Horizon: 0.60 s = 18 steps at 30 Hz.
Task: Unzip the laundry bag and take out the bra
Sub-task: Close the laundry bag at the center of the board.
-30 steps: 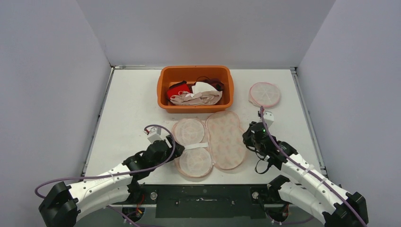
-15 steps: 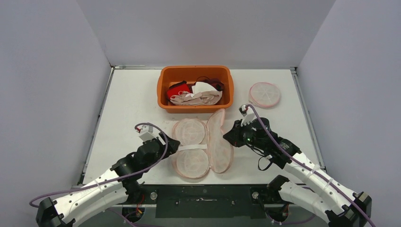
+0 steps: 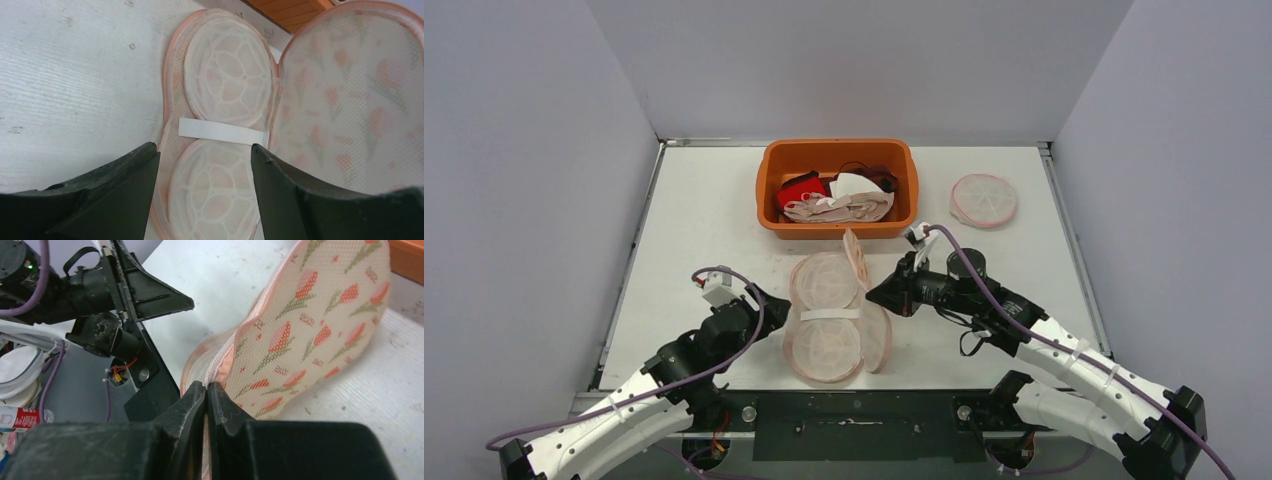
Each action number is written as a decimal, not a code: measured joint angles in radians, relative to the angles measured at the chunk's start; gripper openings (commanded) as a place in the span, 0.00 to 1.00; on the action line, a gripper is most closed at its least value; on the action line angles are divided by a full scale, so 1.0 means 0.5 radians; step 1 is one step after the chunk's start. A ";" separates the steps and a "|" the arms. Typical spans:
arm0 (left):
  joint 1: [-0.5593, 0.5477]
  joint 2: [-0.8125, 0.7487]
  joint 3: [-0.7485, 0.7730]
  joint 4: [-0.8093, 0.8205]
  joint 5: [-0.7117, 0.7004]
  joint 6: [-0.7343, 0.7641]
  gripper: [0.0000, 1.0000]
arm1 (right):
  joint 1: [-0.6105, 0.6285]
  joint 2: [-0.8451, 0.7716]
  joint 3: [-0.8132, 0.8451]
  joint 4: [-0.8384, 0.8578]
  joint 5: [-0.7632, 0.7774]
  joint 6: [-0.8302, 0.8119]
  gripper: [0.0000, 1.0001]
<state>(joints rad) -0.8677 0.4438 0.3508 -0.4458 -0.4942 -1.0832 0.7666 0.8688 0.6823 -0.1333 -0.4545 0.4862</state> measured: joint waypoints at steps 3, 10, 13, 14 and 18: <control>0.000 0.001 -0.001 -0.014 0.001 -0.002 0.65 | 0.069 0.066 0.001 0.102 -0.020 0.000 0.05; 0.000 0.005 -0.003 -0.044 0.001 -0.012 0.65 | 0.340 0.322 0.037 0.189 0.067 -0.037 0.05; 0.001 -0.019 -0.003 -0.082 0.000 -0.015 0.66 | 0.442 0.414 0.050 0.224 0.146 -0.060 0.05; 0.002 -0.036 -0.003 -0.095 0.000 -0.017 0.67 | 0.472 0.442 0.052 0.246 0.169 -0.065 0.05; 0.002 -0.117 -0.001 -0.115 0.002 -0.014 0.81 | 0.614 0.609 0.127 0.294 0.281 -0.112 0.05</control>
<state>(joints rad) -0.8665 0.3851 0.3504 -0.5034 -0.4934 -1.0901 1.0737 1.1732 0.7460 0.0135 -0.3141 0.4301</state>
